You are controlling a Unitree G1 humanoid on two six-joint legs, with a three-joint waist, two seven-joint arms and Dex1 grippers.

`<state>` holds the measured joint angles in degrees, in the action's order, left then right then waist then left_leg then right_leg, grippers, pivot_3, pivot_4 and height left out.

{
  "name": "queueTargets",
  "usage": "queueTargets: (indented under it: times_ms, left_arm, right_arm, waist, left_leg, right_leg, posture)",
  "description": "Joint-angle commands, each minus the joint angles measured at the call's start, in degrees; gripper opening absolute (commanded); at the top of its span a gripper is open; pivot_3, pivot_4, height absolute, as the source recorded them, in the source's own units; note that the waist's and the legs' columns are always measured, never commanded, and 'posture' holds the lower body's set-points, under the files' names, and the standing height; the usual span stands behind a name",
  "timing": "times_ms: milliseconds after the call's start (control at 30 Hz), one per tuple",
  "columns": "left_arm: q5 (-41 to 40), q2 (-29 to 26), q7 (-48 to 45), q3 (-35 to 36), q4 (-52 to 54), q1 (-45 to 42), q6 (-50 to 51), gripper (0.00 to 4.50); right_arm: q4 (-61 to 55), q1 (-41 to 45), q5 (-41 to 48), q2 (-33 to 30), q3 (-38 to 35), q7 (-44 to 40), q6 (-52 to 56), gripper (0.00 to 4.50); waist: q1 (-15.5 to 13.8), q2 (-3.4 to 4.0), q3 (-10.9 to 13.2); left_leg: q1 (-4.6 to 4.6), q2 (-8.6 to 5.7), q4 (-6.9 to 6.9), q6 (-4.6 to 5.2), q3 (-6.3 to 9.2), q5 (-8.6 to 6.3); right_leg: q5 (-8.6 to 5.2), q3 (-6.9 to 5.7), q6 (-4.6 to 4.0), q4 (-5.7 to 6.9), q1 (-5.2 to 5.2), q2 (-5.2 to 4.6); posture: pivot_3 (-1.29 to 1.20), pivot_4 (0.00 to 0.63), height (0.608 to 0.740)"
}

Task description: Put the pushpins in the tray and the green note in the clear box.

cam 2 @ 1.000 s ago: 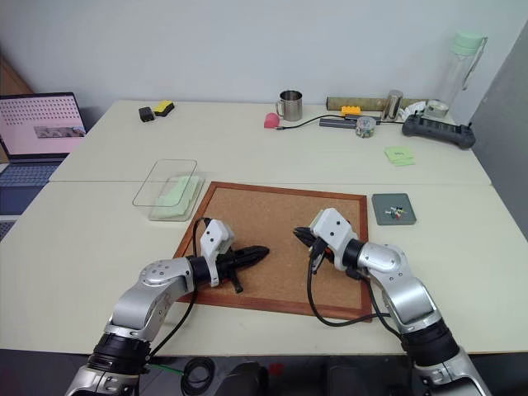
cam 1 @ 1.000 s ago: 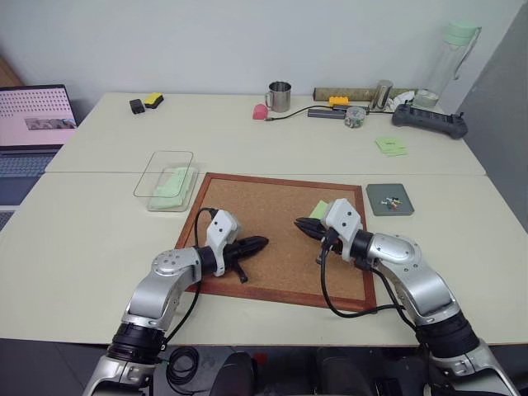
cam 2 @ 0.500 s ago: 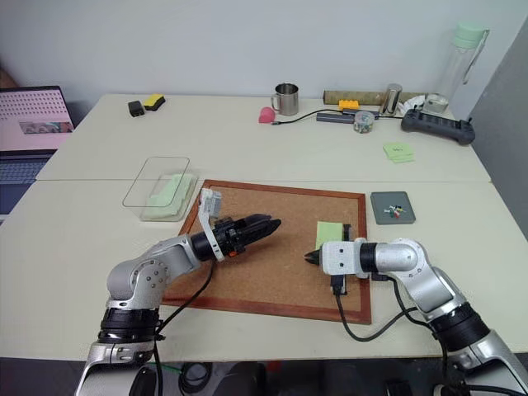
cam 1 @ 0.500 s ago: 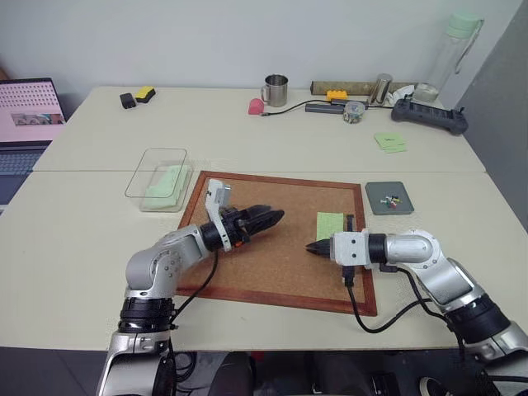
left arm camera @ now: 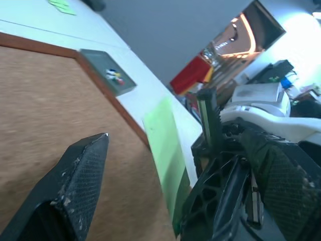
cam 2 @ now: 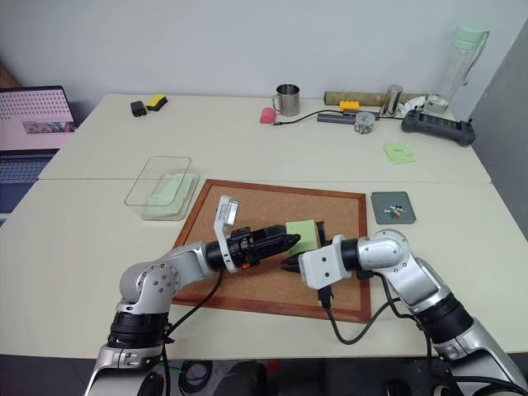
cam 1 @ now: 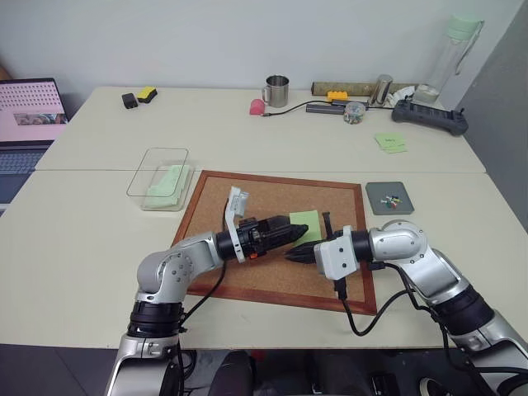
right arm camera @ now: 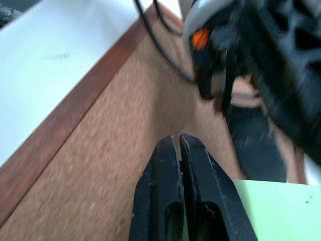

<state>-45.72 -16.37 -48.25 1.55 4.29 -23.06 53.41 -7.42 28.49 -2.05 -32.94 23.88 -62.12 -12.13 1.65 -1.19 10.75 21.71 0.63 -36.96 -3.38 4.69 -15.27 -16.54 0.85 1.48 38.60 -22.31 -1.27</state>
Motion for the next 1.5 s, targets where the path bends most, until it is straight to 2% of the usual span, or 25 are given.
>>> queueTargets:
  times_ms: [33, 67, 167, 900, 1067, 1200, 1367, 1500]
  left_arm:
    - [-0.67, 0.55, -0.47, -1.1, 2.51, 0.28, -0.9, 4.47]
    - [0.07, 0.81, -0.17, -1.43, 2.39, 0.26, -1.89, 4.47]
    - [0.33, 1.94, 0.81, -1.08, 1.59, 0.18, -3.35, 4.04]
    - [1.27, 0.1, -0.14, -2.3, 2.48, 0.43, -4.07, 0.09]
    - [2.05, -0.72, 0.04, -2.3, 1.9, -0.04, -4.58, 0.03]
    - [8.08, -2.01, 1.18, -4.59, -0.96, -0.34, -8.9, 0.03]
    - [13.23, -3.84, -0.52, -6.96, -2.98, -0.14, -14.64, 0.03]
    - [14.13, -3.38, -0.28, -6.06, -4.73, -0.63, -16.4, 0.03]
  right_arm:
    - [-2.63, 1.45, 1.41, 1.16, -0.18, -0.39, -0.04, 0.0]
    - [-2.55, 1.58, 1.48, 1.29, -0.18, -0.56, -0.17, 0.0]
    - [-2.01, 1.93, 1.39, 1.61, -0.12, -0.95, -0.69, 0.0]
    - [-1.98, 1.17, 2.33, 2.39, -1.32, -0.88, 0.47, 0.0]
    - [-2.71, 1.05, 2.93, 2.13, -2.23, -0.52, 1.73, 0.0]
    - [-4.39, 0.68, 4.34, 2.5, -3.24, 0.39, 4.89, 0.0]
    - [-8.04, -0.34, 7.78, 2.82, -5.96, 2.76, 12.26, 0.0]
    - [-10.33, -1.01, 9.85, 2.11, -8.33, 4.09, 16.76, 0.0]
  waist:
    - [-0.02, 0.0, 0.0]
    - [-0.03, 0.0, 0.0]
    - [-0.05, 0.0, 0.0]
    - [-0.01, 0.0, 0.0]
    - [-0.01, 0.0, 0.0]
    - [-0.01, 0.0, 0.0]
    - [0.01, 0.0, 0.0]
    - [-0.07, 0.0, 0.0]
  left_leg:
    - [0.0, 0.0, 0.0, 0.0, 0.01, 0.0]
    - [0.0, 0.0, 0.0, -0.01, 0.01, 0.01]
    - [0.0, -0.01, -0.01, -0.02, 0.0, 0.01]
    - [-0.03, -0.02, -0.05, -0.02, -0.02, 0.01]
    - [-0.05, -0.03, -0.05, 0.0, -0.01, 0.01]
    - [-0.06, -0.03, -0.06, -0.01, 0.01, 0.01]
    - [-0.06, -0.04, -0.06, -0.01, 0.0, 0.01]
    - [-0.07, -0.03, -0.06, 0.02, 0.01, 0.0]
  right_leg:
    - [0.0, 0.0, 0.0, 0.0, 0.0, 0.0]
    - [0.0, 0.0, 0.0, 0.01, 0.0, -0.01]
    - [0.0, 0.01, 0.0, 0.01, 0.01, -0.02]
    - [0.01, 0.0, -0.01, 0.13, 0.0, -0.01]
    - [0.01, 0.0, -0.01, 0.18, 0.0, -0.01]
    - [0.01, 0.0, -0.01, 0.22, 0.0, -0.01]
    - [0.01, 0.03, -0.02, 0.24, -0.01, 0.0]
    - [0.01, 0.02, -0.02, 0.25, -0.01, 0.0]
  posture:
    - [0.0, 0.15, 0.74]
    - [0.0, 0.15, 0.74]
    - [0.0, 0.15, 0.74]
    - [0.0, 0.15, 0.74]
    - [0.0, 0.15, 0.74]
    - [0.0, 0.15, 0.74]
    - [0.0, 0.15, 0.74]
    - [0.0, 0.15, 0.74]
